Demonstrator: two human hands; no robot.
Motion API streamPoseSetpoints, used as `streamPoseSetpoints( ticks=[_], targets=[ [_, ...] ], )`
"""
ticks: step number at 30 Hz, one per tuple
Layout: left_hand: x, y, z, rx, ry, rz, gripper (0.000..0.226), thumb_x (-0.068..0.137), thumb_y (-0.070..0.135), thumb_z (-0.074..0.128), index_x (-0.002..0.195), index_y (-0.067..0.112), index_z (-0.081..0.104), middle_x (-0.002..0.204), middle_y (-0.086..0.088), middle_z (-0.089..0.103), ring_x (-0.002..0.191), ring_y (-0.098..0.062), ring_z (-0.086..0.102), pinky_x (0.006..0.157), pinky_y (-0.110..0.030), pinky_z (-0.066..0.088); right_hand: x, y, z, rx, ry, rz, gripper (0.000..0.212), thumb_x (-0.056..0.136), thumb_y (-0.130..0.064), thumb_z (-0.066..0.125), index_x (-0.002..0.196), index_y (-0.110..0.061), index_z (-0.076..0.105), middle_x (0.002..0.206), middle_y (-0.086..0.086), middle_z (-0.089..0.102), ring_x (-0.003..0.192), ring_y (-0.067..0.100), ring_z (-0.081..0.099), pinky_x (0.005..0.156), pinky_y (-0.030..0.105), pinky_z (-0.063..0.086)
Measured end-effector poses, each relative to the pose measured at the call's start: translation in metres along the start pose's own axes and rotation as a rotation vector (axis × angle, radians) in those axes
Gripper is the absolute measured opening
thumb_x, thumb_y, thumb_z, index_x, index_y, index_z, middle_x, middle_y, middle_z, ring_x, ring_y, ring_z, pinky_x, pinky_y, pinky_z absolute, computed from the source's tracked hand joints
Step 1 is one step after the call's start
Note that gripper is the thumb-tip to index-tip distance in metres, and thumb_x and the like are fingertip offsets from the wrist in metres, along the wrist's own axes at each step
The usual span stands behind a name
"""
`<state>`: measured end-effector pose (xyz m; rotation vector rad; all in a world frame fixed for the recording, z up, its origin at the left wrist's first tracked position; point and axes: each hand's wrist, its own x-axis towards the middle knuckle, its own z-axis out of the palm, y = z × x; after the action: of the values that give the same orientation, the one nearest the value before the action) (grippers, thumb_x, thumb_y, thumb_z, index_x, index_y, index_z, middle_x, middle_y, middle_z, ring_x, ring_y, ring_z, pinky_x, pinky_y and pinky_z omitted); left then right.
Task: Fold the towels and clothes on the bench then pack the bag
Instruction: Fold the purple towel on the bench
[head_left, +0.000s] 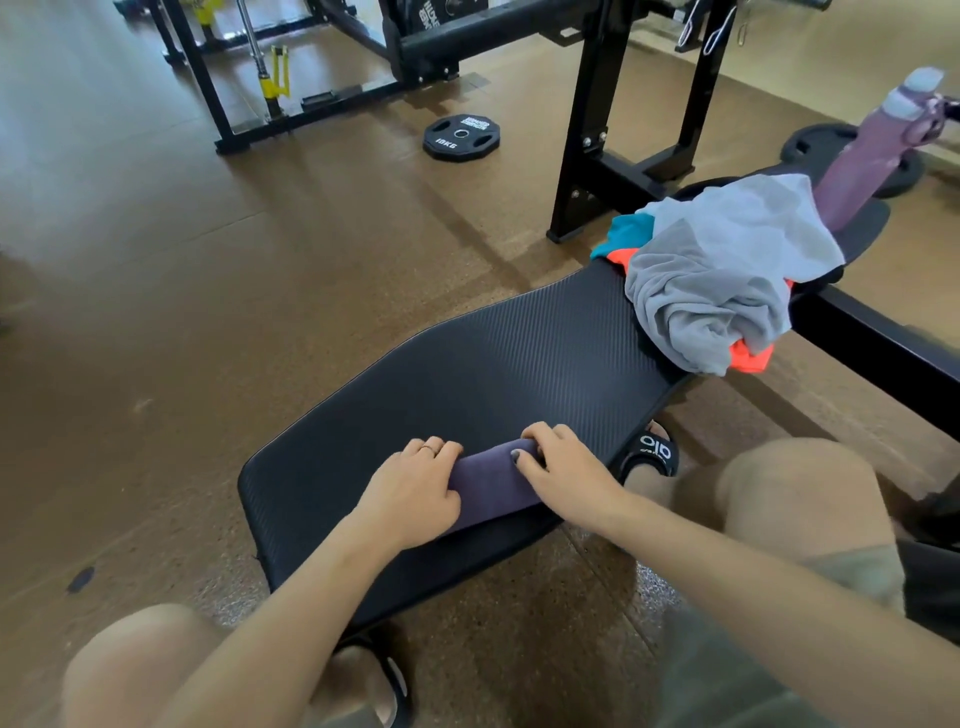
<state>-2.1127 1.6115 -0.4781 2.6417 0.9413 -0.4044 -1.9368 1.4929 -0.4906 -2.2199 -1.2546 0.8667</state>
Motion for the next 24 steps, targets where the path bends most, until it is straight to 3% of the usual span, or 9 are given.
streamPoseSetpoints(
  ticks=[4,6,10,14,17,19,20,21,24],
  targets=[
    [0.011,0.013,-0.007,-0.147,-0.132,-0.051,0.030,0.088,0.048,0.053,0.107,0.025,0.057,0.103,0.005,0.058,0.091,-0.013,0.059,0.079,-0.034,0.054,-0.004,-0.001,0.009,0.094,0.080,0.064,0.027,0.105,-0.035,0.048,0.128,-0.021,0.054,0.121,0.000,0.060,0.107,0.016,0.059,0.082,0.025,0.041],
    [0.014,0.017,-0.008,-0.170,-0.210,-0.054,0.033,0.081,0.052,0.059,0.099,0.025,0.055,0.096,0.006,0.062,0.085,-0.013,0.061,0.077,-0.037,0.056,-0.009,0.000,0.010,0.202,0.083,0.108,0.032,0.104,-0.035,0.052,0.134,-0.023,0.051,0.128,-0.001,0.063,0.114,0.016,0.060,0.086,0.022,0.045],
    [0.013,0.029,-0.007,-0.306,-0.361,-0.102,0.041,0.073,0.054,0.066,0.100,0.024,0.061,0.096,0.002,0.068,0.088,-0.015,0.066,0.082,-0.037,0.059,-0.016,0.002,0.013,0.360,0.078,0.177,0.041,0.100,-0.035,0.060,0.138,-0.025,0.047,0.130,-0.004,0.060,0.120,0.015,0.057,0.089,0.021,0.046],
    [0.004,0.050,-0.001,-0.466,-0.381,-0.122,0.020,0.086,0.037,0.065,0.090,0.018,0.066,0.085,0.001,0.068,0.079,-0.013,0.064,0.069,-0.027,0.050,-0.026,0.007,0.016,0.430,0.174,0.292,0.050,0.096,-0.043,0.065,0.137,-0.024,0.043,0.117,-0.007,0.055,0.117,0.016,0.059,0.083,0.021,0.046],
    [-0.004,0.073,-0.004,-0.699,-0.338,-0.153,0.019,0.091,0.030,0.063,0.106,0.019,0.068,0.101,-0.003,0.073,0.094,-0.016,0.068,0.081,-0.029,0.055,-0.039,0.011,0.006,0.700,0.174,0.380,0.060,0.090,-0.046,0.071,0.135,-0.018,0.043,0.119,0.005,0.055,0.104,0.019,0.059,0.088,0.028,0.048],
    [-0.010,0.097,-0.014,-0.885,-0.286,-0.179,0.017,0.095,0.026,0.062,0.111,0.021,0.067,0.105,-0.005,0.074,0.099,-0.019,0.070,0.086,-0.034,0.057,-0.049,0.001,0.000,0.900,0.398,0.396,0.058,0.080,-0.055,0.078,0.118,-0.023,0.051,0.114,0.009,0.062,0.086,0.012,0.061,0.084,0.023,0.053],
    [-0.012,0.110,-0.019,-0.989,-0.264,-0.171,0.016,0.096,0.023,0.063,0.112,0.021,0.068,0.106,-0.006,0.075,0.099,-0.021,0.071,0.087,-0.036,0.058,-0.055,0.001,-0.004,0.907,0.631,0.406,0.056,0.076,-0.060,0.079,0.111,-0.022,0.057,0.109,0.012,0.067,0.083,0.009,0.062,0.085,0.018,0.055],
    [-0.015,0.124,-0.025,-1.090,-0.245,-0.149,0.017,0.097,0.020,0.063,0.113,0.022,0.068,0.107,-0.006,0.076,0.100,-0.021,0.072,0.089,-0.037,0.058,-0.063,0.006,-0.013,0.906,0.716,0.372,0.059,0.073,-0.063,0.078,0.108,-0.019,0.063,0.104,0.012,0.071,0.087,0.007,0.064,0.091,0.018,0.054],
    [-0.022,0.172,-0.038,-1.184,-0.209,-0.005,0.023,0.097,0.022,0.063,0.120,0.026,0.068,0.109,0.000,0.077,0.101,-0.017,0.073,0.090,-0.036,0.057,-0.108,0.019,-0.067,0.979,0.282,0.309,0.067,0.058,-0.056,0.081,0.113,-0.019,0.067,0.106,0.004,0.075,0.104,0.022,0.070,0.097,0.044,0.056]
  ],
)
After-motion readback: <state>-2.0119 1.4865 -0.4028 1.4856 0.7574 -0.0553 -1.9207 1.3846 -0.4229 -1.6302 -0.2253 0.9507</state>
